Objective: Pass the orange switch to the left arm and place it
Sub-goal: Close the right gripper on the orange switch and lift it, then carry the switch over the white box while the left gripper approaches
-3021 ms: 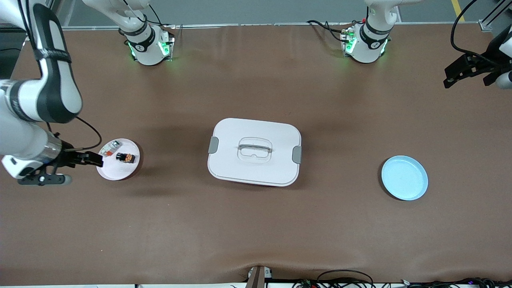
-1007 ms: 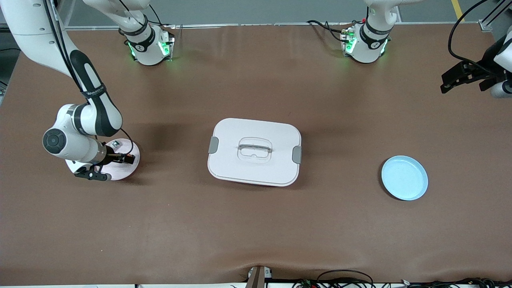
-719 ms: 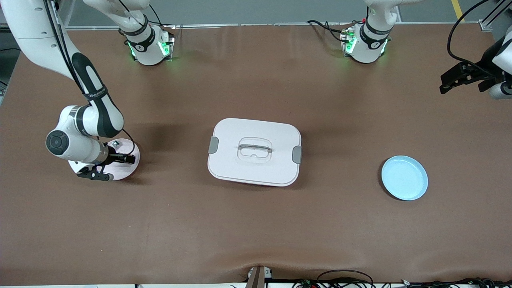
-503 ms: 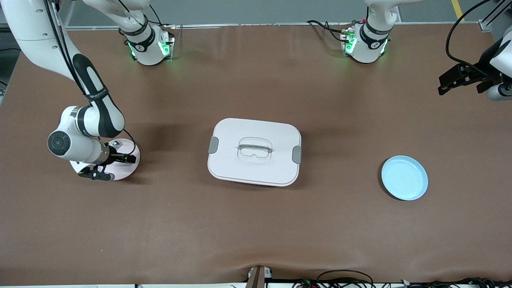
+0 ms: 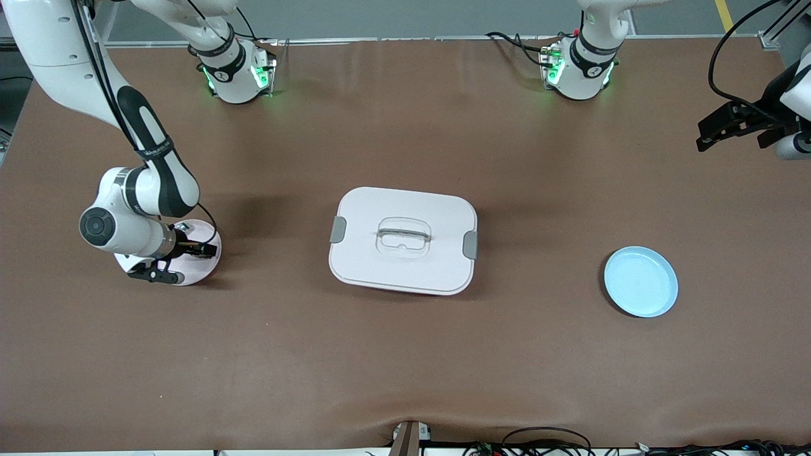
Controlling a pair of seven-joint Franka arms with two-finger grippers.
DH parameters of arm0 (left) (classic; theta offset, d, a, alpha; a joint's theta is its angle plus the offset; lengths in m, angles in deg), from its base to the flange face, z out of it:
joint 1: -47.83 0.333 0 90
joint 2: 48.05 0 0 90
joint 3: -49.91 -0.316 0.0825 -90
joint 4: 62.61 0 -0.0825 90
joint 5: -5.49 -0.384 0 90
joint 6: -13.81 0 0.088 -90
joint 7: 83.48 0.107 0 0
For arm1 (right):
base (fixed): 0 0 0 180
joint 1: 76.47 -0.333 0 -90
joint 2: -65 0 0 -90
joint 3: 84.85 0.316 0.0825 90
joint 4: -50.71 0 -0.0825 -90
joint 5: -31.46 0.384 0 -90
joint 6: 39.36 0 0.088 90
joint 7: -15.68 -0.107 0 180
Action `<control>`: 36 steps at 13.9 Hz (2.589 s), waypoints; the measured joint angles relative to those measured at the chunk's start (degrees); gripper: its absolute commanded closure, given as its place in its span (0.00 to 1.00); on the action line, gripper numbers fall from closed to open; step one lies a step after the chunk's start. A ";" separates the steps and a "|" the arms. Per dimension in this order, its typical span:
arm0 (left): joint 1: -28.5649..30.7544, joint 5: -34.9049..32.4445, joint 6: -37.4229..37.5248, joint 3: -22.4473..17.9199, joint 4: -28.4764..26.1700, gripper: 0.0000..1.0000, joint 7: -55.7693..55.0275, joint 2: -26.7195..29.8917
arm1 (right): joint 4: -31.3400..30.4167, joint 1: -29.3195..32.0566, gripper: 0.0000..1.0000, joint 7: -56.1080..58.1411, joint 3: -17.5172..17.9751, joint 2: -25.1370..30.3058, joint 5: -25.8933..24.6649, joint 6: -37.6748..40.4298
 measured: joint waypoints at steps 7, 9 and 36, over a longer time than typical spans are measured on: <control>0.09 0.00 -0.05 -0.23 0.33 0.00 0.00 0.00 | 0.27 -0.77 0.76 0.09 0.05 0.06 -0.61 0.43; 0.12 0.00 -0.13 -0.24 0.34 0.00 0.00 0.00 | 1.12 -0.77 0.75 0.99 0.03 0.77 -0.84 1.98; -5.79 19.24 -2.77 3.31 -2.84 0.00 0.16 0.11 | 38.01 -38.61 0.80 -72.97 1.44 5.63 38.83 24.50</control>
